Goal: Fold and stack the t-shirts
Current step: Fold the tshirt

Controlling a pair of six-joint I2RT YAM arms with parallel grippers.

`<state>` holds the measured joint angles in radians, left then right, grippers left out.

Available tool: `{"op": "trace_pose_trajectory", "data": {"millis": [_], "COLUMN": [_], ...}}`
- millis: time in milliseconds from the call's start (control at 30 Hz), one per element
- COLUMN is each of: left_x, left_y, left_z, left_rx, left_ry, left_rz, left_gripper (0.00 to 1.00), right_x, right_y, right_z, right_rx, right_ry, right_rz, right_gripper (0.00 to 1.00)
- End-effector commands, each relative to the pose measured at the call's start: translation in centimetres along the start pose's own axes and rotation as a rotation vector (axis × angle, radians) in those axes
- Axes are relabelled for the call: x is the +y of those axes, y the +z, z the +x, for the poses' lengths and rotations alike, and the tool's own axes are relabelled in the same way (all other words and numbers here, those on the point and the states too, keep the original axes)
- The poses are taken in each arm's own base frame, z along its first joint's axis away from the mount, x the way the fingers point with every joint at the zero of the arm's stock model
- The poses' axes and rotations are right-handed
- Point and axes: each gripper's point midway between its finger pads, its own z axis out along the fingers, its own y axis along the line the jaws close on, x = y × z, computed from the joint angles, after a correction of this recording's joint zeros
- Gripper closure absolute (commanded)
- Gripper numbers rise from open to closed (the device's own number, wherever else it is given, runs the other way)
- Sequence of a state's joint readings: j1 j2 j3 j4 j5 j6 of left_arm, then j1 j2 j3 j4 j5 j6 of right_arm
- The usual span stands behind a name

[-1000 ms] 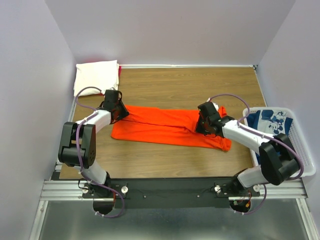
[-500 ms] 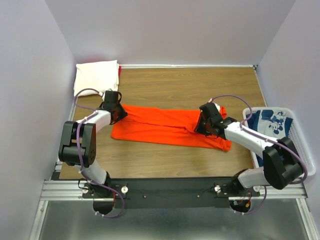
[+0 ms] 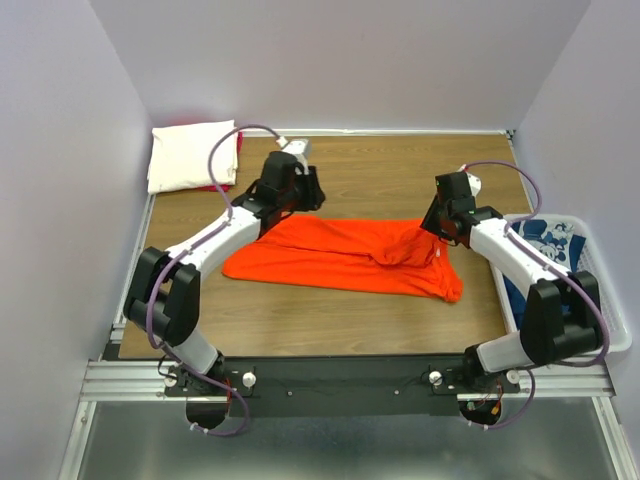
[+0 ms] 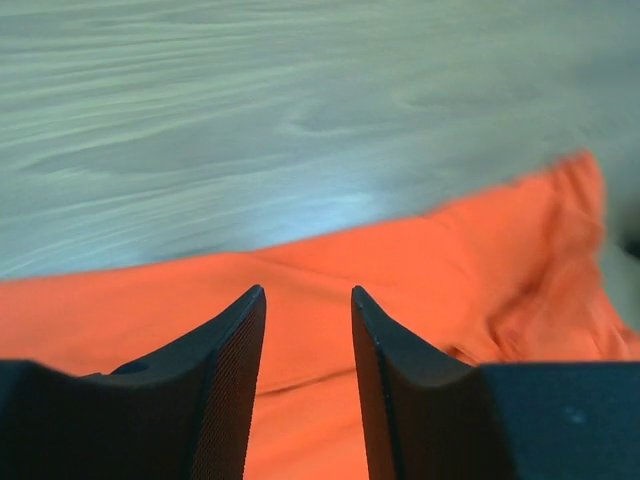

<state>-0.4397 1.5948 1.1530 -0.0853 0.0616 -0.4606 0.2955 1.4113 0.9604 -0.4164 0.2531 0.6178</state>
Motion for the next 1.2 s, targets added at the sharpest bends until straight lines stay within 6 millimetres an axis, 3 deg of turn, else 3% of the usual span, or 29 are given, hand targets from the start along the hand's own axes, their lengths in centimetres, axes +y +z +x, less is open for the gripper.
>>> {"op": "trace_pose_trajectory", "data": {"millis": [0, 167, 267, 533, 767, 1167], "left_x": [-5.9, -13.3, -16.3, -20.9, -20.5, -19.0], "left_y": [1.0, 1.7, 2.4, 3.1, 4.6, 5.7], "left_z": [2.4, 6.4, 9.3, 13.3, 16.1, 17.6], "left_rx": [0.077, 0.16, 0.213, 0.283, 0.33, 0.352], "left_ry": [0.149, 0.259, 0.302, 0.361, 0.383, 0.4], "left_rz": [0.2, 0.377, 0.446, 0.545, 0.476, 0.401], "left_gripper": [0.51, 0.48, 0.48, 0.46, 0.46, 0.49], "right_x": [-2.5, -3.0, -3.5, -3.6, -4.0, -3.5], "right_y": [1.7, 3.3, 3.9, 4.3, 4.7, 5.0], "right_z": [-0.7, -0.4, 0.6, 1.7, 2.2, 2.6], "right_rx": [0.038, 0.074, 0.096, 0.117, 0.122, 0.132], "right_ry": [-0.041, -0.034, -0.027, -0.011, -0.01, -0.004], "right_rz": [0.09, 0.087, 0.095, 0.076, 0.086, 0.058], "right_gripper": [0.55, 0.55, 0.55, 0.55, 0.55, 0.55]}}
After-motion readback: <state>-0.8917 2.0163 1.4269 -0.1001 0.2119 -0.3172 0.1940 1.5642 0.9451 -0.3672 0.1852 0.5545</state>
